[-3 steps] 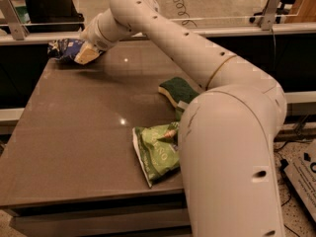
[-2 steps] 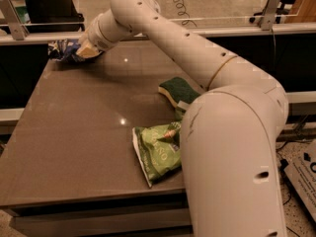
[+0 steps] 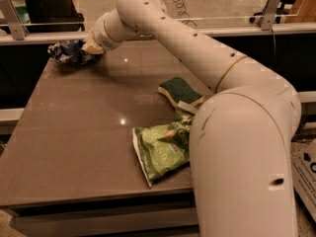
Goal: Move blue chip bag near green jalapeno chip bag
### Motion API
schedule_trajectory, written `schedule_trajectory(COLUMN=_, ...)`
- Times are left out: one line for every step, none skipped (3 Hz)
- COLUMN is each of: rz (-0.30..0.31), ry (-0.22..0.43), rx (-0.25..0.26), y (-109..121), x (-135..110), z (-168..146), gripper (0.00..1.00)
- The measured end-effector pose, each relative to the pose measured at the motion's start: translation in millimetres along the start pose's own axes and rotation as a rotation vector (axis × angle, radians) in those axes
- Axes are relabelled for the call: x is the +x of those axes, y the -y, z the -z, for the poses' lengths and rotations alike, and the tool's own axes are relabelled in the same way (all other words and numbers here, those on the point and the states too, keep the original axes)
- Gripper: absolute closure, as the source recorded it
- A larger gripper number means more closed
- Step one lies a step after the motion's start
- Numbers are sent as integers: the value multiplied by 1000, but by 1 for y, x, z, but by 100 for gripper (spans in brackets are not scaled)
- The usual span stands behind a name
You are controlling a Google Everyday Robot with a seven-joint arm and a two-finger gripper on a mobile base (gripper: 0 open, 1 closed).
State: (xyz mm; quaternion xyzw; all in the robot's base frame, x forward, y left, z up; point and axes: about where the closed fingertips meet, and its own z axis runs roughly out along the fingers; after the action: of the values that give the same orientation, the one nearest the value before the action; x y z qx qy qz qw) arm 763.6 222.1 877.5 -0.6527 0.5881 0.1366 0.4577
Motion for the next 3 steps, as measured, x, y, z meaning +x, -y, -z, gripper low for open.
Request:
schedule_trajectory(rz=20, ry=29, rx=-2, y=3, x=-11, z=27, gripper=100)
schedule_trajectory(rz=65, ry=75, rx=-30, y=-3, x=-30, z=66, gripper=100)
schedule_trajectory(rz=109, ry=121, rx=-72, y=-24, x=-45, z=111, gripper=100)
